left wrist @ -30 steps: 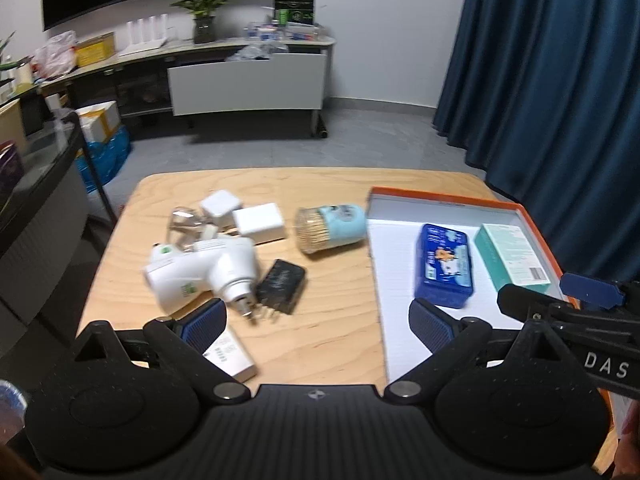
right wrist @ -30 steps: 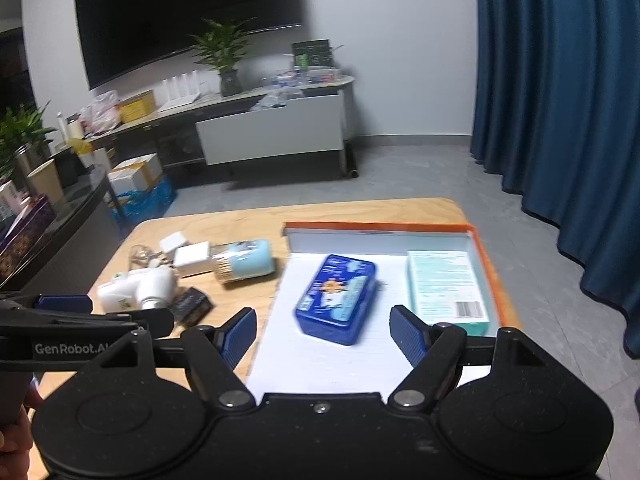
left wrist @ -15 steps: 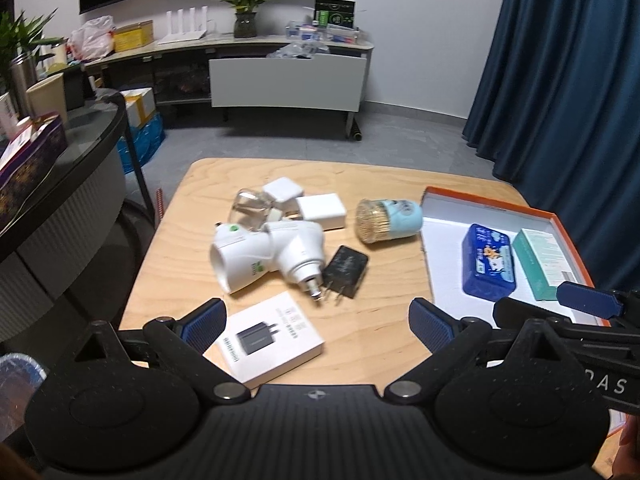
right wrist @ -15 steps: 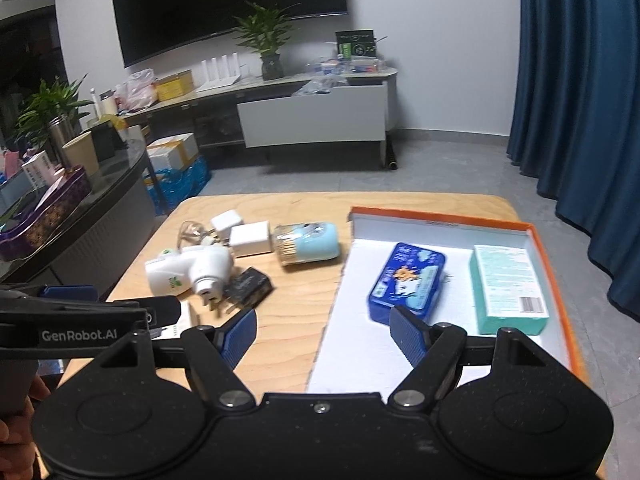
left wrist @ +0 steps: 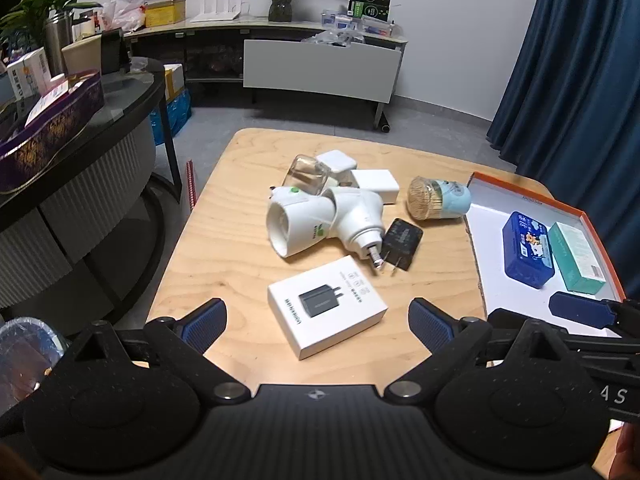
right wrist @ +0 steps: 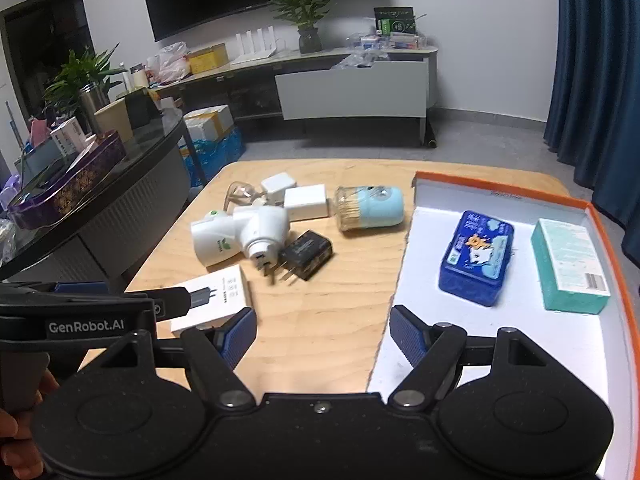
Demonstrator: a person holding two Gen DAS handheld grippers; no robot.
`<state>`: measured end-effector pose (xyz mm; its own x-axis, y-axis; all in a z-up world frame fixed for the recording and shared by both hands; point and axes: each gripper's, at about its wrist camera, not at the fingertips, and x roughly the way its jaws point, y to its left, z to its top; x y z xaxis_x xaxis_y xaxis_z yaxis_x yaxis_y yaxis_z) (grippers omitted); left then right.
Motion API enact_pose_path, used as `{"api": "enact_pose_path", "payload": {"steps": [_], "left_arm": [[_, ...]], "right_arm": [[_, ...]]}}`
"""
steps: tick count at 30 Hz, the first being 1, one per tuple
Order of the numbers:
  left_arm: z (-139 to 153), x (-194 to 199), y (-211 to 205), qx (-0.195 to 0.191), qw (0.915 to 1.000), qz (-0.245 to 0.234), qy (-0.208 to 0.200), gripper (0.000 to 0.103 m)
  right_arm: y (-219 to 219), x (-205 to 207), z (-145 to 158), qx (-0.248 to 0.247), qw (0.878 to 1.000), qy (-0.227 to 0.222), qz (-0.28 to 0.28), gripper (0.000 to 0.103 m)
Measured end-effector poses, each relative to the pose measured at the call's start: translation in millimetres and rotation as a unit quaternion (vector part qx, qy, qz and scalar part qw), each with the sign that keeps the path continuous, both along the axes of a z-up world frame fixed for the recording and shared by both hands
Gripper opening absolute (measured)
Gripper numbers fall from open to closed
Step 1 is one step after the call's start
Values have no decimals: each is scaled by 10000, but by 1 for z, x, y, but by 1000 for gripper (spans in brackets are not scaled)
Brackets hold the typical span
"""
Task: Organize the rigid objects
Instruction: 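Withdraw both tools from the box back toward the table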
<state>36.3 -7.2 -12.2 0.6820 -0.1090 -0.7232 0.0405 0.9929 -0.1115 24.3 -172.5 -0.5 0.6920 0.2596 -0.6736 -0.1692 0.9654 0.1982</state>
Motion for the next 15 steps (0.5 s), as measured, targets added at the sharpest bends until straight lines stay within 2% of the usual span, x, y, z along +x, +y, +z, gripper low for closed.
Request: {"api": "enact_pose_path", "payload": {"steps": [11,15], "left_arm": [[-15,1,6,-188,9997,55,137,102],[-27,4,3,-103,9999,-37,120,103]], "right_arm": [[2,2,-11,41,9999,133,58,88],[-4,2,-14,71,9998,167,2,88]]}}
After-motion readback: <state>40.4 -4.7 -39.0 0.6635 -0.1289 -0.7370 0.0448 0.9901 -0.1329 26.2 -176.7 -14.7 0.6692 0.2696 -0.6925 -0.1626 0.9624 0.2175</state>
